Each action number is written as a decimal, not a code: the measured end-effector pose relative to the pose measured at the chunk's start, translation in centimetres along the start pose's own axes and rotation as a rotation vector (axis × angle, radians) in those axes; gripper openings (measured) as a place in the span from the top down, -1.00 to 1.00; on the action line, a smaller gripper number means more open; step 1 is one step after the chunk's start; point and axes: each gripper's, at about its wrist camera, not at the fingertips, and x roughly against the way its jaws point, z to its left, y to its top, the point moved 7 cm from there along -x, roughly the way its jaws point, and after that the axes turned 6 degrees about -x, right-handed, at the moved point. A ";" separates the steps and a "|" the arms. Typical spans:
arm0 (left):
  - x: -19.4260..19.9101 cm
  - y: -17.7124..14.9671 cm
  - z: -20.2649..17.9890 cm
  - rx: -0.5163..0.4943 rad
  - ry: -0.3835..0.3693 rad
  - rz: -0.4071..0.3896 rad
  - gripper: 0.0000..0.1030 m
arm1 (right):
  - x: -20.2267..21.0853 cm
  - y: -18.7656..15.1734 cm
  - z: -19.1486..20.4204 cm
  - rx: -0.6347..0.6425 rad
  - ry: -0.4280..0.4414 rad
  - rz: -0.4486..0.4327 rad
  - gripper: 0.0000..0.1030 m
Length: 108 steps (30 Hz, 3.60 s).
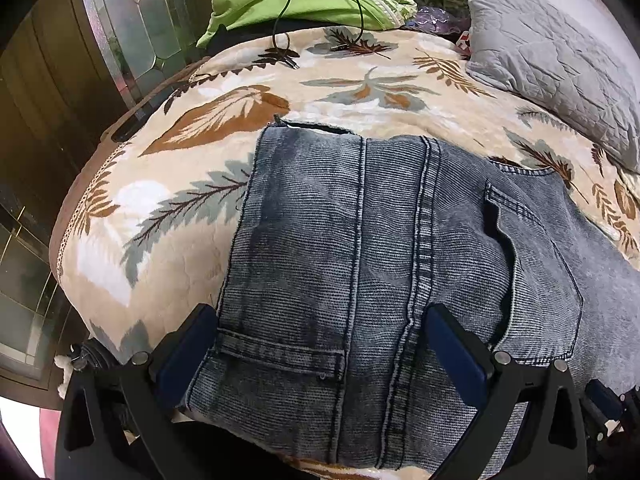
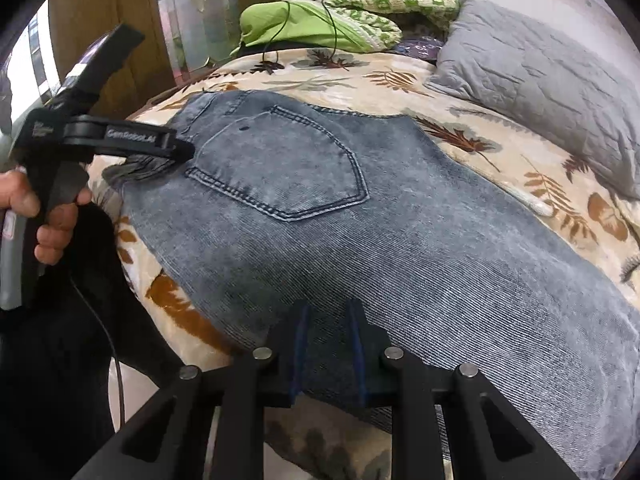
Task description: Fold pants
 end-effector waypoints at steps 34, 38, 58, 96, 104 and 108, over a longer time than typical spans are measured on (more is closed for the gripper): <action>3.0 -2.2 -8.3 -0.245 0.034 0.004 -1.00 | 1.1 0.0 -10.3 -0.377 -0.129 -0.021 0.54; 2.0 -2.9 -7.7 -0.202 0.001 0.032 -1.00 | 1.3 -0.4 -10.3 -0.367 -0.118 -0.017 0.54; 1.7 -3.3 -7.9 -0.210 -0.001 0.001 -1.00 | 2.5 -2.1 -10.7 -0.326 -0.077 -0.004 0.54; 1.9 -2.2 -18.0 -0.478 -0.168 -0.020 -1.00 | 5.5 -4.7 -22.5 -0.640 -0.370 -0.089 0.53; 2.6 -2.6 -17.5 -0.476 -0.129 0.005 -1.00 | 7.2 -5.5 -23.2 -0.710 -0.319 -0.113 0.53; 3.7 -2.8 -17.2 -0.466 -0.116 0.011 -1.00 | 10.3 -6.3 -25.1 -0.855 -0.208 -0.219 0.53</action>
